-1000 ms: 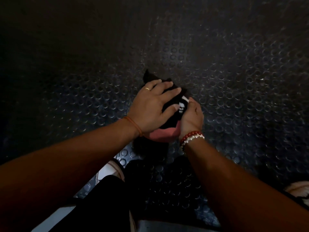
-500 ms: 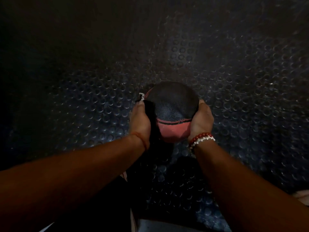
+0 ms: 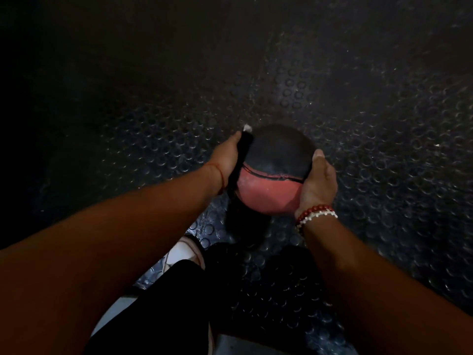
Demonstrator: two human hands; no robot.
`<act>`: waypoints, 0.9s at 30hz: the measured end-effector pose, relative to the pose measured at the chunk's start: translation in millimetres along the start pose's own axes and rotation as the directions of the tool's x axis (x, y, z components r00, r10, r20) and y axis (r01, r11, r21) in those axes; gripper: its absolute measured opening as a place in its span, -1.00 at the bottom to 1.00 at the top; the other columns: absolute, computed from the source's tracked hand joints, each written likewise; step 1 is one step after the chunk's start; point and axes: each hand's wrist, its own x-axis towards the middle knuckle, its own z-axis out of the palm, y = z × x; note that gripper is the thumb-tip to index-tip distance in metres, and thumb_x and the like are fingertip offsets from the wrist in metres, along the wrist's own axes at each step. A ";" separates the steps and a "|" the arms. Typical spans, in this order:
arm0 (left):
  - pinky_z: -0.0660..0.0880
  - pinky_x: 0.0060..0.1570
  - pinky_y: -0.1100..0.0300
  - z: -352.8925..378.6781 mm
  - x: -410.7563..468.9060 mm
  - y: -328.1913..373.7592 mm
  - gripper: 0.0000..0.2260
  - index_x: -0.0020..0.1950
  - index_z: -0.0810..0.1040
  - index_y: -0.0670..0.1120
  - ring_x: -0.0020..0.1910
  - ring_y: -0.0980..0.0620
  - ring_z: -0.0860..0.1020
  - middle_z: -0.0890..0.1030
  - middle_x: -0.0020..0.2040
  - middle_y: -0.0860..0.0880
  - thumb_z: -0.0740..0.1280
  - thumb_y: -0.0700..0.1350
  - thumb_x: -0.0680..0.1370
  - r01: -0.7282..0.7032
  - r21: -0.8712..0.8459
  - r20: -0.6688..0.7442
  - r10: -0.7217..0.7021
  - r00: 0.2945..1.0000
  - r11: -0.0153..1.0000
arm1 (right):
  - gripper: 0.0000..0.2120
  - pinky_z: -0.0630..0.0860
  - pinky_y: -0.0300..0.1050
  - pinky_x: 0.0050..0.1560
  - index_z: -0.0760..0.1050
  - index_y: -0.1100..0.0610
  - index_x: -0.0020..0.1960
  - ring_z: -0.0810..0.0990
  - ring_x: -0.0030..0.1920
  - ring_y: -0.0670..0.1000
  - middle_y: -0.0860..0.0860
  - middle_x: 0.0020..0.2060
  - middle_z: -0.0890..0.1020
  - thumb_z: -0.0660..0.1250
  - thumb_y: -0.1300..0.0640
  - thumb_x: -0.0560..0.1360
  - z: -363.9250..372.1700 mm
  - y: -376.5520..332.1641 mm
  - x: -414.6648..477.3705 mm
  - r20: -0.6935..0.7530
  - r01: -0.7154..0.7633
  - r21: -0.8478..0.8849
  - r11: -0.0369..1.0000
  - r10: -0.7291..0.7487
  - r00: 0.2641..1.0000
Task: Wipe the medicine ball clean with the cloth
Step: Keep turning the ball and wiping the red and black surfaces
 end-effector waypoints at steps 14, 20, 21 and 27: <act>0.20 0.44 0.14 5.7 -31.2 -11.6 -0.55 0.43 0.46 -0.06 0.39 -0.07 0.38 0.46 0.40 -0.12 0.21 0.08 0.58 -0.784 0.554 0.369 0.761 0.533 0.280 | -0.54 0.56 0.10 0.19 0.61 0.23 0.06 0.65 0.10 0.14 0.14 0.02 0.69 0.36 -0.12 0.36 -11.8 -0.9 20.1 0.191 -0.107 0.154 0.982 0.077 0.979; 0.37 0.34 0.18 16.3 -27.5 22.0 -0.71 0.27 0.59 -0.12 0.26 0.03 0.53 0.61 0.22 -0.06 0.26 -0.04 0.62 -0.280 0.217 -0.019 0.290 0.957 0.935 | -0.41 0.61 0.10 0.05 0.60 0.12 0.11 0.69 0.00 0.10 0.05 0.03 0.70 0.38 -0.30 0.29 -7.4 -19.5 37.1 0.211 -0.197 -0.035 0.980 0.200 0.957; 0.41 0.32 0.13 18.4 -30.5 26.5 -0.72 0.22 0.62 -0.11 0.22 0.00 0.56 0.63 0.20 -0.08 0.26 -0.01 0.62 -0.245 0.213 -0.014 0.254 0.967 0.946 | -0.39 0.60 0.15 0.06 0.60 0.08 0.11 0.69 0.00 0.12 0.06 0.04 0.70 0.36 -0.35 0.28 -11.4 -23.9 39.1 0.239 -0.234 -0.072 0.970 0.244 0.940; 0.46 -0.38 0.24 24.7 -44.7 37.9 -0.73 -0.19 0.53 -0.08 -0.37 -0.02 0.51 0.55 -0.28 -0.09 0.25 0.04 0.63 -0.040 0.262 0.075 0.021 0.997 0.964 | -0.44 0.56 0.17 0.06 0.56 0.00 0.13 0.64 -0.02 0.12 0.04 0.00 0.67 0.15 -0.41 0.44 -48.9 -31.8 14.4 0.260 -0.308 -0.368 0.877 0.415 0.872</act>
